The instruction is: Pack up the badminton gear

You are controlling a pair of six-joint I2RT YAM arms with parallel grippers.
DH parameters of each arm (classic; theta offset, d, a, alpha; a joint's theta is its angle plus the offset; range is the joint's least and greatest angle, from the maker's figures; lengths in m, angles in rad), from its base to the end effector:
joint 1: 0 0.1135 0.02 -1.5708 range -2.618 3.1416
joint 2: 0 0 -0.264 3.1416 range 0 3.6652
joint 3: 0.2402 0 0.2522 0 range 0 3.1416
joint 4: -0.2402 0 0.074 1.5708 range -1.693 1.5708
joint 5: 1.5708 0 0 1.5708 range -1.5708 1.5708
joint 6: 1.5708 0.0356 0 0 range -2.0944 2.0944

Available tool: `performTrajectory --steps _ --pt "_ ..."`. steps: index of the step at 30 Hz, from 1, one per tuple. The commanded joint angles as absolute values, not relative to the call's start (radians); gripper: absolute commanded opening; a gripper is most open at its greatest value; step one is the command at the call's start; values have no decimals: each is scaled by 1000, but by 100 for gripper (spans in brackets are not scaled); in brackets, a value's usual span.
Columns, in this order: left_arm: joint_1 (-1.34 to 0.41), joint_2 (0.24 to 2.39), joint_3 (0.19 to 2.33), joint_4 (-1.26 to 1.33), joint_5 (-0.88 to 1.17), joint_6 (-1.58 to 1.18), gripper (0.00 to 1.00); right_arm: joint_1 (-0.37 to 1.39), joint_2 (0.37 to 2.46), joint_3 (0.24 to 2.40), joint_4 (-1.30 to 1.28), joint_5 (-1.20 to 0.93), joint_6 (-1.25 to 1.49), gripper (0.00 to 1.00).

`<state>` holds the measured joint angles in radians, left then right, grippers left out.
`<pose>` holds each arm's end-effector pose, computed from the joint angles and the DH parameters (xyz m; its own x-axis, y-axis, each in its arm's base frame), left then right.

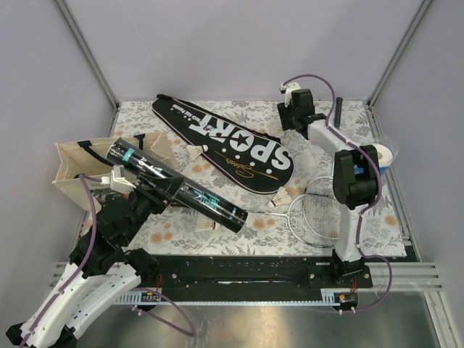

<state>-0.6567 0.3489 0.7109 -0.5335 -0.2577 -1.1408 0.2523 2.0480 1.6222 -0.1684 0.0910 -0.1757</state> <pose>0.0741 -0.0457 0.3281 -0.4122 -0.7921 -0.4503 0.0403 0.4779 -0.8775 0.4654 0.1166 0.2402 -0.5031 -0.3094 -0.8069 -0.2677 0.9436 -0.1949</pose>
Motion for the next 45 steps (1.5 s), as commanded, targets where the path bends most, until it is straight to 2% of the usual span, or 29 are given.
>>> performTrajectory --steps 1,9,13,20,26,28,32,37,41,45 --pt "-655 362 721 -403 -253 -1135 40 282 2091 1703 -189 111 -311 57" --pt "-655 391 730 -402 -267 -1138 39 308 2143 1683 -127 95 -448 58" --pt "-655 406 730 -400 -268 -1141 39 324 2201 1730 -129 207 -480 55" --pt "-655 422 729 -397 -284 -1150 39 334 2220 1730 -69 333 -503 34" --pt "-655 429 733 -420 -311 -1169 40 342 2169 1678 -11 391 -491 6" --pt "-655 436 739 -436 -325 -1183 41 344 2131 1654 -11 385 -468 1" --pt "-653 456 752 -482 -351 -1258 41 351 2022 1606 -44 353 -342 0" --pt "-655 503 793 -586 -371 -1409 40 356 1815 1478 -124 195 -131 0" --pt "-653 511 833 -669 -390 -1521 40 356 1608 1252 -80 3 79 0" --pt "-653 486 848 -707 -413 -1647 40 357 1372 956 170 -217 317 0"
